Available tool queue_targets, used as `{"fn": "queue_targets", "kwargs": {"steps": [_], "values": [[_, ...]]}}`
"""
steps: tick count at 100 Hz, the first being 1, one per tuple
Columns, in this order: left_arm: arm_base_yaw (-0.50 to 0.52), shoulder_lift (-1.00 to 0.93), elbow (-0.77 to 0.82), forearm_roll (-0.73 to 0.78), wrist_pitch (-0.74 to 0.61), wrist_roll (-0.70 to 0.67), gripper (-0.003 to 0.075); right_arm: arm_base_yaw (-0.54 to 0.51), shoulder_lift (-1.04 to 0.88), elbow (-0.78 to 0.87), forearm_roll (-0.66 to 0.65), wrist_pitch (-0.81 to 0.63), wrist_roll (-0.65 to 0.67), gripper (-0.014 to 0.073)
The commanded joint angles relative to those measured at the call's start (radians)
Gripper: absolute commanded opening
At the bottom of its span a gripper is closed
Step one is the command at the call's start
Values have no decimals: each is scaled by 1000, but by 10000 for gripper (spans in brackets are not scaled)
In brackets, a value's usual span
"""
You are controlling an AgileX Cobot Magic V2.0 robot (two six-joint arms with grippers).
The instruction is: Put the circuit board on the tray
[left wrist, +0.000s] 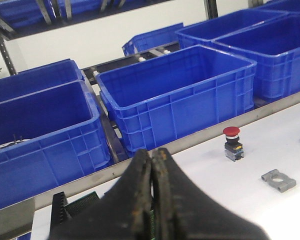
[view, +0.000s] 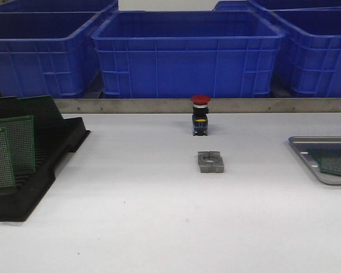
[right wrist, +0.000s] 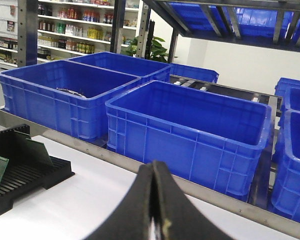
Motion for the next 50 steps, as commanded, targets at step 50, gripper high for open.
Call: {"fn": "queue_targets", "kwargs": {"steps": [50], "values": [[4, -197, 115, -33, -83, -13, -20, -2, -70, 47, 41, 25, -8, -62]]}}
